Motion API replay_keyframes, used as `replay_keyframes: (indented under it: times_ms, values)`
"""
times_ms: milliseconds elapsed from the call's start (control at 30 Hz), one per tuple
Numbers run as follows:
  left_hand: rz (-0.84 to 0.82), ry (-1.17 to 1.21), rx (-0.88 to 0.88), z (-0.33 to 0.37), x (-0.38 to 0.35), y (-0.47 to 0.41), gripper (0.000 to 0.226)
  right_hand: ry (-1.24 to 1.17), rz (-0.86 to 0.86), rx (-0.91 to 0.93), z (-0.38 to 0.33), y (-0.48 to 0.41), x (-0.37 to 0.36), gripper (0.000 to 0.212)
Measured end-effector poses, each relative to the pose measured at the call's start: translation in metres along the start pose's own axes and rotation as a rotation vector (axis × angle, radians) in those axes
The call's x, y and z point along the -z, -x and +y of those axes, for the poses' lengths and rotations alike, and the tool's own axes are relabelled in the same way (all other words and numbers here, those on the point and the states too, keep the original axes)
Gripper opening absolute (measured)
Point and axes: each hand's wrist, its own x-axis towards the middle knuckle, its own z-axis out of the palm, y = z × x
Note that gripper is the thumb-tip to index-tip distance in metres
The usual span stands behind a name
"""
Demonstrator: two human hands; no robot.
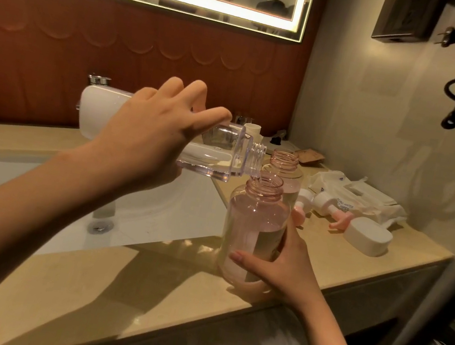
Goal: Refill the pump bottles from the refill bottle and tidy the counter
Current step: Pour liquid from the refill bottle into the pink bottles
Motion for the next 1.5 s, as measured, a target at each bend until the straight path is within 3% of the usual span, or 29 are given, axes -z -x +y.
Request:
replay_keyframes:
  times_ms: [1500]
  values:
    - [0.007, -0.018, -0.017, -0.002, -0.0027, -0.0018, 0.085, -0.003, 0.011, -0.005, 0.005, -0.0005, -0.0006, 0.093]
